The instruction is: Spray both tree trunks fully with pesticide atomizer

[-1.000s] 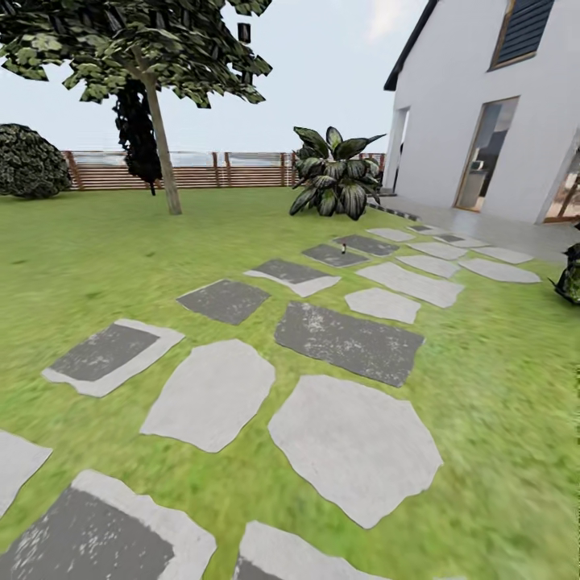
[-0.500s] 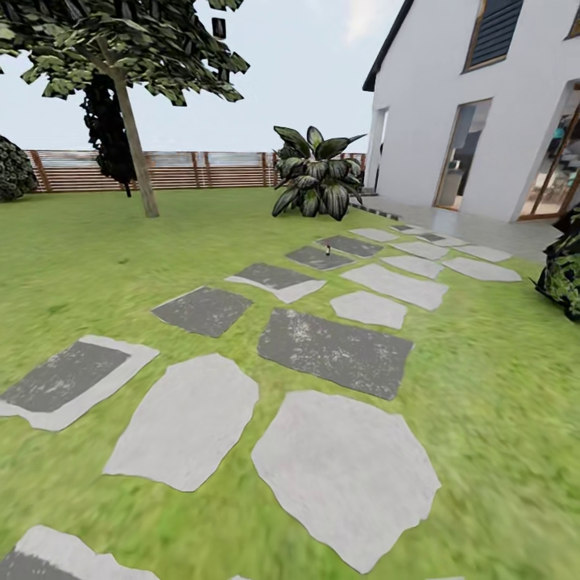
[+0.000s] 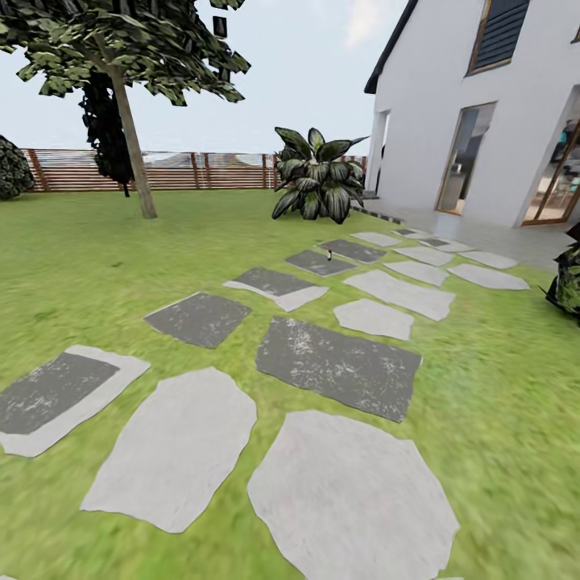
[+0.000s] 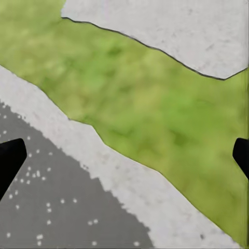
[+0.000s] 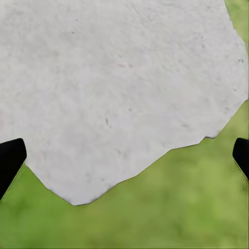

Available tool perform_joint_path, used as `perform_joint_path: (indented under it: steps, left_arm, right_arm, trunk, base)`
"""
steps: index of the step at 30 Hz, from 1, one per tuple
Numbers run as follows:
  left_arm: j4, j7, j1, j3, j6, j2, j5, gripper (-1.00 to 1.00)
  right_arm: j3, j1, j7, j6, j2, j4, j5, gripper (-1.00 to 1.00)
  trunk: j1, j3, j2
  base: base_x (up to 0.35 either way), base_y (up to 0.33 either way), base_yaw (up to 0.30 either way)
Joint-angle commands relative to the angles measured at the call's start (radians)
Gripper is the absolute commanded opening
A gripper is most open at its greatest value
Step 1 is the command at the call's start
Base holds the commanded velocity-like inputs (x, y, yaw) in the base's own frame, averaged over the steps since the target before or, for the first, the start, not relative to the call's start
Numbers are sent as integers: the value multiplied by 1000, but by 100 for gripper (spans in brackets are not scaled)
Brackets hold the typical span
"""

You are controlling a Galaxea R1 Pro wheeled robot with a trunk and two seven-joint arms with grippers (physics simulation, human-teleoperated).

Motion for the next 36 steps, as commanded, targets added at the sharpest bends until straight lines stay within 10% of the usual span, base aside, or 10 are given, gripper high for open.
perform_joint_path:
  steps: [1, 36]
  left_arm:
    - [1, -1, -1, -5, -3, 0, 10, 100]
    - [0, -1, -1, -5, -3, 0, 10, 100]
  right_arm:
    - [1, -1, 0, -3, 0, 0, 2, 100]
    - [1, -1, 0, -3, 0, 1, 2, 100]
  trunk:
    - [0, -1, 0]
    - [0, -1, 0]
  base:
    - [338, 0, 0]
    - [338, 0, 0]
